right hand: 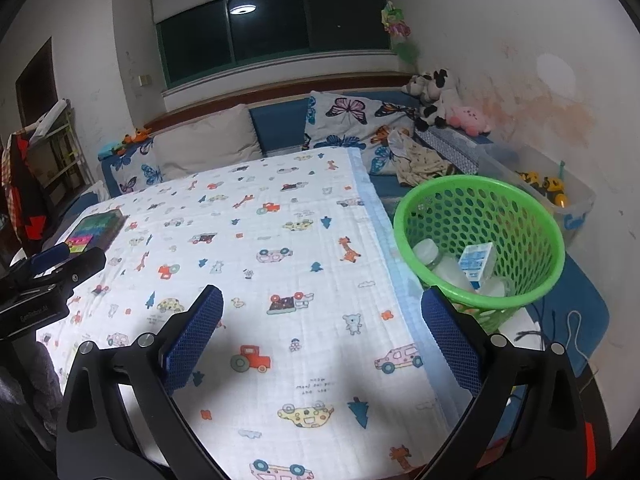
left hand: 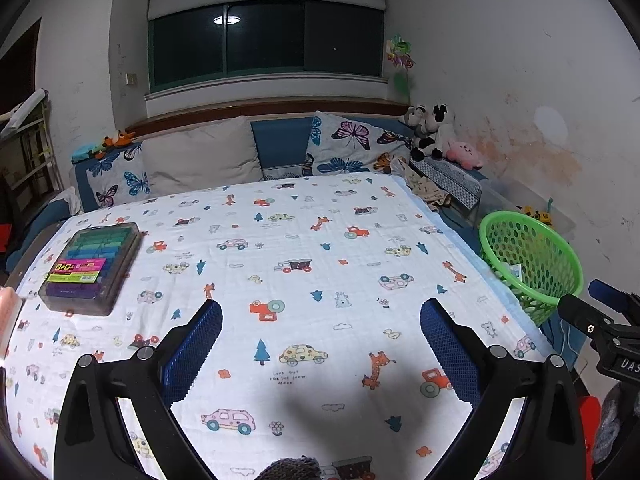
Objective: Collect trash
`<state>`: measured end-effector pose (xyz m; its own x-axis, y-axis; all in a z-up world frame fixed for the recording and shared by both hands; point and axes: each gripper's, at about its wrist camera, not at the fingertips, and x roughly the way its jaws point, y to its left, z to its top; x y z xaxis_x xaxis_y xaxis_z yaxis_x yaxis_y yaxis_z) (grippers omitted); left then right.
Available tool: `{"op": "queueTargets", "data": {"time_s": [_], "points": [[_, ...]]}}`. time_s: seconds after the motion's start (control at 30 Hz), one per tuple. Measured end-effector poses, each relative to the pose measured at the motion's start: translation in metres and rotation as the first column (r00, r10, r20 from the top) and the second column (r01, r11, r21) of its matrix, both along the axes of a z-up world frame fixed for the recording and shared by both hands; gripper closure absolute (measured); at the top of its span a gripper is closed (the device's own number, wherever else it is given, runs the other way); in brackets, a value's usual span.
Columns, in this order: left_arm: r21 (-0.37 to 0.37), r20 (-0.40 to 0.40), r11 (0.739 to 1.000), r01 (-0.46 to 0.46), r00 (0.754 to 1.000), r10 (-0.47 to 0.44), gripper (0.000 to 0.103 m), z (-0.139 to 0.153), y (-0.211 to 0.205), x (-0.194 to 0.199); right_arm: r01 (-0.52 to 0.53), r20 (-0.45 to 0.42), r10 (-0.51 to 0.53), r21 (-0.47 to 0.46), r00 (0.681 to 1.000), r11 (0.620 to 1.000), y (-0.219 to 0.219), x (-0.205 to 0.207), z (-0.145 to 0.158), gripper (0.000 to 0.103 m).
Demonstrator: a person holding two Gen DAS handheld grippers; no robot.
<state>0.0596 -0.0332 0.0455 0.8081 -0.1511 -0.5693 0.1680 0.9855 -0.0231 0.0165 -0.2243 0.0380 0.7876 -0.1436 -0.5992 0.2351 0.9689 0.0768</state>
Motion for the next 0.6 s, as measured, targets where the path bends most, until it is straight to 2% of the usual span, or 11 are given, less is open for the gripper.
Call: {"op": "queueTargets", "data": {"time_s": [0.6], "points": [[0.003, 0.012, 1.000, -0.028, 1.000, 0.028, 0.007, 0.0017, 0.0026, -0.0098, -0.005, 0.011, 0.005, 0.001, 1.000, 1.000, 0.0059, -0.0052, 0.0009, 0.004]]}}
